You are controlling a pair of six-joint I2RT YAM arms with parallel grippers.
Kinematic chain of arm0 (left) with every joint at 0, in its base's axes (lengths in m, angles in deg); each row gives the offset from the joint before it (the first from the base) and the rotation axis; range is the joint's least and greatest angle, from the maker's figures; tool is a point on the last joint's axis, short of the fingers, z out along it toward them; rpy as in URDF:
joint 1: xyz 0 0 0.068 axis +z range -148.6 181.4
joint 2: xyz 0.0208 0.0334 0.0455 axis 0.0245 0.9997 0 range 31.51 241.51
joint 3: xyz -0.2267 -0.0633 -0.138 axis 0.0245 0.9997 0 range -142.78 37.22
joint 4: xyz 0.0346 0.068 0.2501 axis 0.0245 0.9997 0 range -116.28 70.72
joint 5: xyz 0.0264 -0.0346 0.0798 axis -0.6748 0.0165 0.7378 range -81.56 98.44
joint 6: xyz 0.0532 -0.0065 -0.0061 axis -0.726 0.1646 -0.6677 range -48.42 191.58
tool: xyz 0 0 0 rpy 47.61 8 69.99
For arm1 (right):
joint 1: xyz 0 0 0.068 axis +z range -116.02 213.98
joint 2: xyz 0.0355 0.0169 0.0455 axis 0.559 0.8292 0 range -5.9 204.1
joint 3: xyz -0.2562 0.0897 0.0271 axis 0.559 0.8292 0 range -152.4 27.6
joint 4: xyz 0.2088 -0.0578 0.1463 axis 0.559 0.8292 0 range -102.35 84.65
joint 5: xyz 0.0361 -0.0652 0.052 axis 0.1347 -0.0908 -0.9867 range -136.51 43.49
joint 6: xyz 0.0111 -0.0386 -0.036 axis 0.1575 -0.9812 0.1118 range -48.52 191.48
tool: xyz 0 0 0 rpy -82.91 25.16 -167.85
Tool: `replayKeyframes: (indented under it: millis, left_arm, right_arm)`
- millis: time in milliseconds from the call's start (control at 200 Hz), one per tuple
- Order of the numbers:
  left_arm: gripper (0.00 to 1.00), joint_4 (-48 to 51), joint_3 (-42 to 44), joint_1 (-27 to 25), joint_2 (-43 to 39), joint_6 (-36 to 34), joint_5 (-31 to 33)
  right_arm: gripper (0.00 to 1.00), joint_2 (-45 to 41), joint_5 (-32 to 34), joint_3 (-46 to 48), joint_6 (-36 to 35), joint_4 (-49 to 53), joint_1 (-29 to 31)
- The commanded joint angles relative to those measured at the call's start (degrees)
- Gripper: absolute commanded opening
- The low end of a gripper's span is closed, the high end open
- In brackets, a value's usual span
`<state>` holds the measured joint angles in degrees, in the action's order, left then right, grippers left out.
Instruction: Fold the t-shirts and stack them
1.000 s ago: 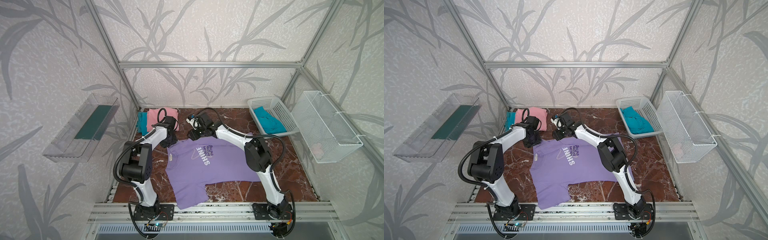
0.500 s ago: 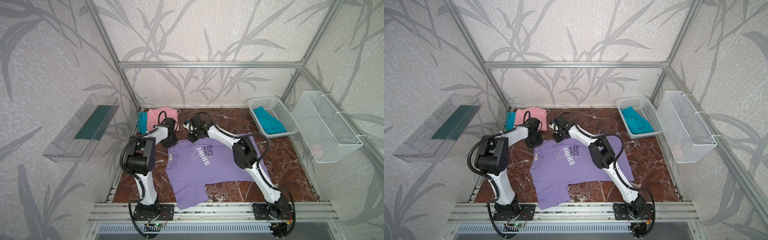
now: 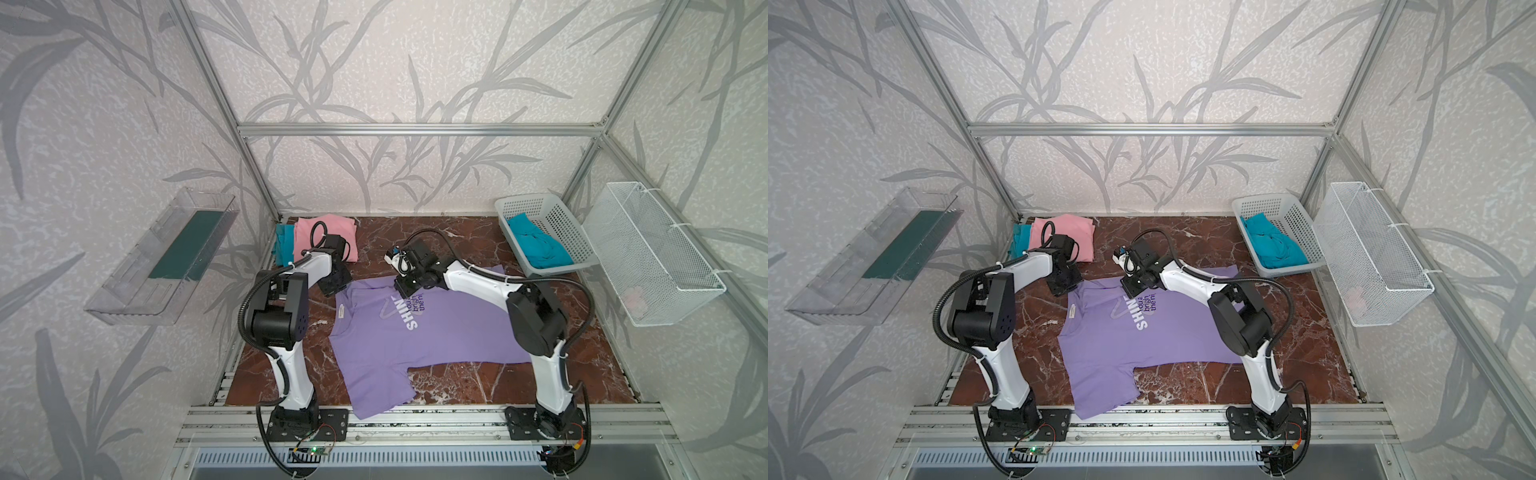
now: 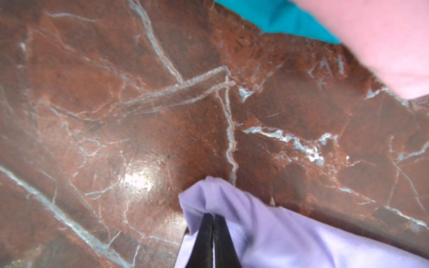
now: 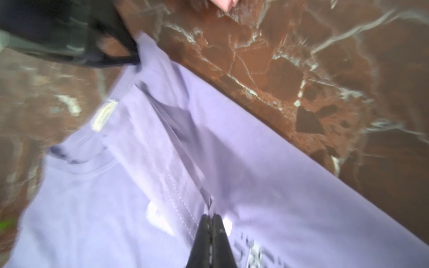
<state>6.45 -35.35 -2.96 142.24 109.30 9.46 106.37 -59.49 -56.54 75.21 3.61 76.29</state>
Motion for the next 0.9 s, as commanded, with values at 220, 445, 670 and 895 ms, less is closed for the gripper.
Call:
replayKeyframes:
  millis: [220,445,670,895]
  left_arm:
    - [0.05,1.94,0.12,1.11,2.79,0.7,1.62]
    - [0.1,4.9,-1.14,1.28,1.92,0.62,3.28]
    - [0.35,9.3,0.46,0.64,-6.53,1.49,3.65]
    - [0.38,10.58,8.25,-5.35,-18.44,3.05,1.1]
  right_arm:
    - [0.22,-10.01,-2.83,22.25,6.12,-13.3,3.38]
    - [0.47,-9.83,0.32,24.28,7.62,-11.29,3.56]
    - [0.46,-12.72,5.75,23.32,3.39,-9.42,3.11]
    - [0.43,-12.11,-0.26,20.31,5.26,-10.98,1.51]
